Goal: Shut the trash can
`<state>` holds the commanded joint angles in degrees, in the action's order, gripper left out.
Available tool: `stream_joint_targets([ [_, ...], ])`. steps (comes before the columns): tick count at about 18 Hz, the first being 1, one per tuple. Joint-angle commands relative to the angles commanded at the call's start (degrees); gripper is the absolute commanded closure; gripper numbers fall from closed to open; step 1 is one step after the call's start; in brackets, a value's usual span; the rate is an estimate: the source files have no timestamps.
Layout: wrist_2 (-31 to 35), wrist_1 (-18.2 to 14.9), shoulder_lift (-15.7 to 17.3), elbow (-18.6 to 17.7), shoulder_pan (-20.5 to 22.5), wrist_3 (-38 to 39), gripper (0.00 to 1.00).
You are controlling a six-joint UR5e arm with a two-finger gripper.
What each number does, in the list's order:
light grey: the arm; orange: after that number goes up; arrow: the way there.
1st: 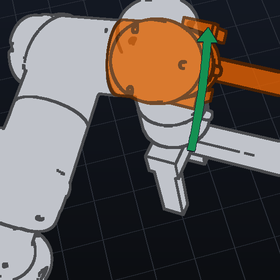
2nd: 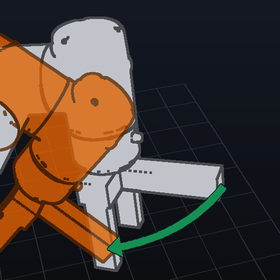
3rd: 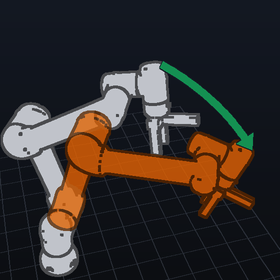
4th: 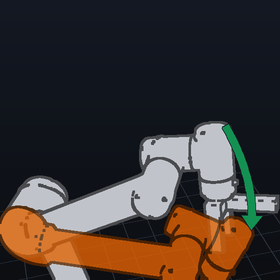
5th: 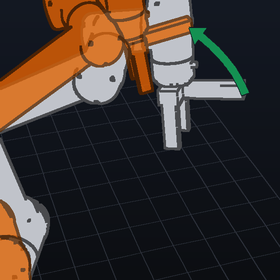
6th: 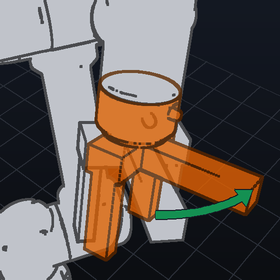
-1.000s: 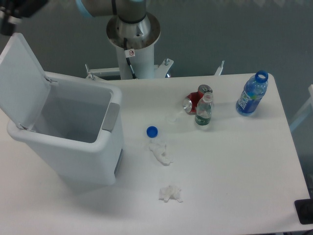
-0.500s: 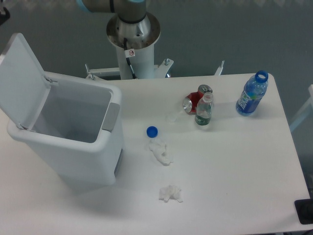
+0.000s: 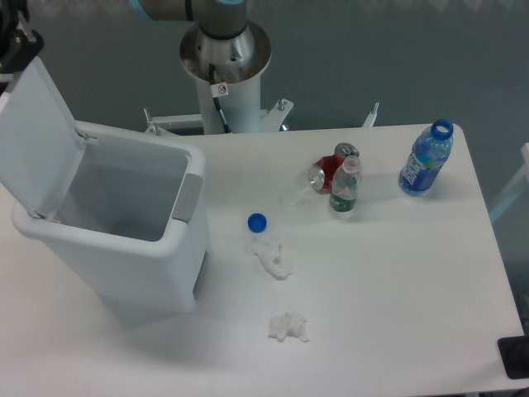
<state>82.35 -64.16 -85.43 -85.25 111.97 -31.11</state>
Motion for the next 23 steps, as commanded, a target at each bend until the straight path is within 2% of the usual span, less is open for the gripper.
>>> stream_joint_targets([
  [5,3.6,0.6,-1.4,0.2,0.9,0.4,1.00],
  [8,3.5,0.6,-1.3,0.1,3.9,0.4,1.00],
  [15,3.3,0.5,-1.4,-0.2,7.6,0.3,1.00],
  [23,3.7,0.6,-3.4,-2.1,8.4,0.1,1.00],
])
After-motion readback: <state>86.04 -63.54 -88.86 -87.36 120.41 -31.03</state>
